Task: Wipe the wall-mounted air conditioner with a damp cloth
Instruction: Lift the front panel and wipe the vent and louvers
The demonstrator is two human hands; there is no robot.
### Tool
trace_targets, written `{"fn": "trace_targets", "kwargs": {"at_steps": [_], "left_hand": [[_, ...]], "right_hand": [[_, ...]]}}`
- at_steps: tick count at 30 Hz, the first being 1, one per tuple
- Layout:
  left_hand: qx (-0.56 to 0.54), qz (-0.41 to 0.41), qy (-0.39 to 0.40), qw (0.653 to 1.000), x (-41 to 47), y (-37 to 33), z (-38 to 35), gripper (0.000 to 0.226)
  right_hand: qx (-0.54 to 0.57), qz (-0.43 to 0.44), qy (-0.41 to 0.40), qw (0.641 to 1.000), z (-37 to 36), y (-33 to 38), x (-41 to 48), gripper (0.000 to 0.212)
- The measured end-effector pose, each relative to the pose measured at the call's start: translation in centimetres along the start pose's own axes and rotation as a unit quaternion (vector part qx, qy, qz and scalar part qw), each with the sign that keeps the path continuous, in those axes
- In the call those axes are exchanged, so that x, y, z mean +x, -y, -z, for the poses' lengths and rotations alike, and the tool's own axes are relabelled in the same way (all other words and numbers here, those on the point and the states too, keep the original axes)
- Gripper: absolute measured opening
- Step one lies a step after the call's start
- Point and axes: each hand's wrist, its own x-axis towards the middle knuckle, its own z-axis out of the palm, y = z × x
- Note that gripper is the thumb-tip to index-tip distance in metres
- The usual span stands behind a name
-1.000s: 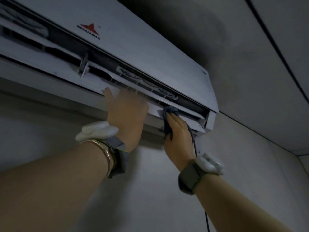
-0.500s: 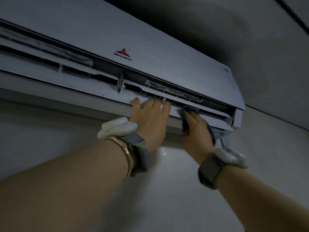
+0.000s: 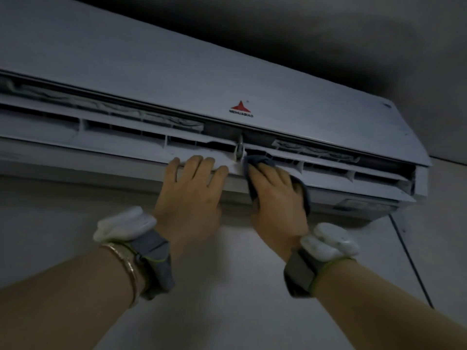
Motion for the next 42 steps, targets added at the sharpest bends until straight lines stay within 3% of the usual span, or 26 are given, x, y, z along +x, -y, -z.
{"fn": "trace_targets", "kwargs": {"at_steps": [4,5,9,13,18,23,29,33,35,37,42], "left_hand": [[0.007,0.011,0.004,1.000,-0.7,3.2,0.5,0.052],[0.014,0.019,0.005,1.000,-0.8,4.0,0.7,0.050],[0.027,0.032,-0.006,0.999,-0.6,6.3,0.8,0.031],[0.018,0.034,-0.010,0.999,-0.5,6.4,0.7,0.026],[0.008,0.014,-0.037,0.999,-1.2,7.9,0.7,0.026],[-0.003,0.015,-0.043,0.999,-1.2,8.2,0.8,0.022],[-0.019,0.035,-0.044,0.998,-1.1,8.1,1.0,0.017],[-0.018,0.056,-0.032,0.998,-0.9,7.8,1.0,0.016],[-0.031,0.082,-0.022,0.996,-0.8,7.4,0.9,0.017],[-0.039,0.096,-0.019,0.994,-0.7,7.2,0.8,0.018],[-0.035,0.090,-0.017,0.995,-0.4,7.3,1.0,0.020]], "right_hand": [[-0.012,-0.142,-0.039,0.989,0.4,-0.9,0.3,0.057],[-0.013,-0.127,-0.048,0.991,0.3,-0.3,0.1,0.057],[-0.019,0.064,-0.100,0.993,-1.0,3.6,0.1,0.058],[-0.007,0.107,-0.118,0.987,-1.4,5.4,1.2,0.055],[0.033,0.058,-0.168,0.984,-1.0,3.1,1.1,0.029],[0.082,0.075,-0.195,0.974,-1.4,4.7,2.7,0.005],[0.036,0.055,-0.158,0.985,-1.4,3.0,0.9,0.013],[0.145,-0.046,-0.188,0.970,-1.1,2.9,0.2,0.007],[0.167,-0.040,-0.180,0.969,-0.8,3.6,0.8,0.013],[0.111,-0.022,-0.152,0.982,-0.7,3.8,1.9,0.021],[0.039,0.062,-0.141,0.987,-0.3,3.7,3.2,0.016]]}}
